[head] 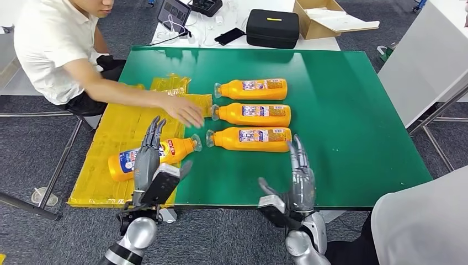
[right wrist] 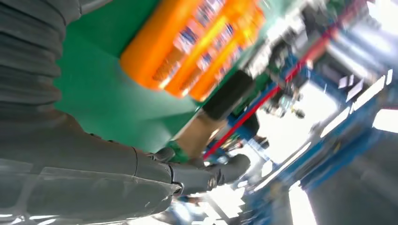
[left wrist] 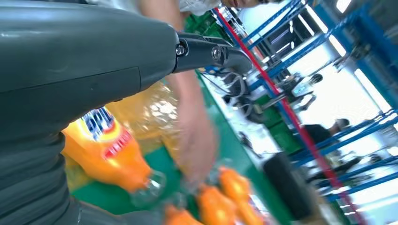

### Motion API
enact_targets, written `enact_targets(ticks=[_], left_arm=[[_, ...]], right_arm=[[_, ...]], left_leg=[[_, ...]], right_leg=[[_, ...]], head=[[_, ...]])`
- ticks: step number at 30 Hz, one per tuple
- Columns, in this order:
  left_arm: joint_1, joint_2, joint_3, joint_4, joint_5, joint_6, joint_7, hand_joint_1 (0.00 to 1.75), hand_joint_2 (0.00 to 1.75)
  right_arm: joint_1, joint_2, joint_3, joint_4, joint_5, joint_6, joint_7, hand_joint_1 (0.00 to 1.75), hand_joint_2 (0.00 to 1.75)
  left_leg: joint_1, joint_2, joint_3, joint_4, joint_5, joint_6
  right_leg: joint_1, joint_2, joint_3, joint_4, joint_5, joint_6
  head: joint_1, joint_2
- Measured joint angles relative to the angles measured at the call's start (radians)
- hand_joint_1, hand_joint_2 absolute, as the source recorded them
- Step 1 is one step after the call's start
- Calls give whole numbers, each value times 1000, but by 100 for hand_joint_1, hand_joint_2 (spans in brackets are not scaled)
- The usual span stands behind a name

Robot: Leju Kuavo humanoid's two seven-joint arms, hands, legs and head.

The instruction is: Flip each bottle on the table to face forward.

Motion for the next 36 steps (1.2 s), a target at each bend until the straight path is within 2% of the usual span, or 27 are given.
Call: enact_targets(ticks=[7, 11, 15, 22, 27, 36], left_arm=[[45, -29, -28, -73, 98, 10, -25, 0, 175], [81, -49, -50, -105, 287, -8, -47, 0, 175], [104, -50, -100, -112, 384, 6, -51, 0, 175], [109, -47, -148, -112, 427, 17, -55, 0, 175], [109, -47, -160, -112, 436, 24, -55, 0, 175], [90, -48, -180, -111, 442, 14, -55, 0, 175]], right_arm=[[-45, -34, -2, 96, 53, -4, 23, 0, 175], [-64, -59, 0, 120, 133, 1, 103, 0, 175], [-98, -96, 10, 154, 198, 26, 157, 0, 175], [-150, -143, 43, 210, 270, 66, 231, 0, 175], [-196, -170, 65, 254, 291, 151, 317, 0, 175], [-316, -195, 88, 404, 275, 278, 384, 0, 175]], left_leg=[[0, 0, 0, 0, 0, 0], [0, 0, -1, 0, 0, 0], [0, 0, -1, 0, 0, 0], [0, 0, -1, 0, 0, 0], [0, 0, -1, 0, 0, 0], [0, 0, -1, 0, 1, 1]], right_leg=[[0, -1, 0, 0, 0, 0], [0, -1, 0, 0, 0, 0], [0, -1, 0, 0, 0, 0], [0, -1, 0, 0, 0, 0], [0, -1, 0, 0, 0, 0], [0, -1, 0, 0, 1, 0]], head=[[0, 0], [0, 0], [0, 0], [0, 0], [0, 0], [0, 0]])
